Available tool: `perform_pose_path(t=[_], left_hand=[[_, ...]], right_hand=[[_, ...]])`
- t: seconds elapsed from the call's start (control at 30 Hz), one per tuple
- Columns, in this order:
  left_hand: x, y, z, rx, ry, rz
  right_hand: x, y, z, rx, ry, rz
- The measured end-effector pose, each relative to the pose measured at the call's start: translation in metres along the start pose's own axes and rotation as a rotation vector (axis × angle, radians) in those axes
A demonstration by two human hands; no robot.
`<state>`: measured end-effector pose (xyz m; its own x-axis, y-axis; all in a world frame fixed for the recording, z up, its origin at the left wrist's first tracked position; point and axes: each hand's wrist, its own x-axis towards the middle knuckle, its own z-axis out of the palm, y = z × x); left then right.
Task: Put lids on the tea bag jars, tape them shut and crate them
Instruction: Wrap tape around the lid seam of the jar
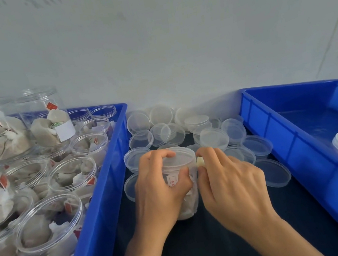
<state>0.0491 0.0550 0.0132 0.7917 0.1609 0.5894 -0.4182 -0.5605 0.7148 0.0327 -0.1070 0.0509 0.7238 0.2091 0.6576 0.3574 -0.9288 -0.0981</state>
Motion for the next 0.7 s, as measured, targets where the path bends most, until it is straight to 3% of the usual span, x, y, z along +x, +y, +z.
perform_pose_path(t=[0.23,0.7], left_hand=[[0.0037,-0.0004,-0.0044,-0.012,-0.060,0.007],[-0.0044,0.0039,0.0033,-0.395,-0.158,-0.189]], right_hand=[[0.0033,0.0037,-0.0018,0.032,0.029,-0.013],[0.0013,0.0022,-0.0069,-0.022,-0.105,0.003]])
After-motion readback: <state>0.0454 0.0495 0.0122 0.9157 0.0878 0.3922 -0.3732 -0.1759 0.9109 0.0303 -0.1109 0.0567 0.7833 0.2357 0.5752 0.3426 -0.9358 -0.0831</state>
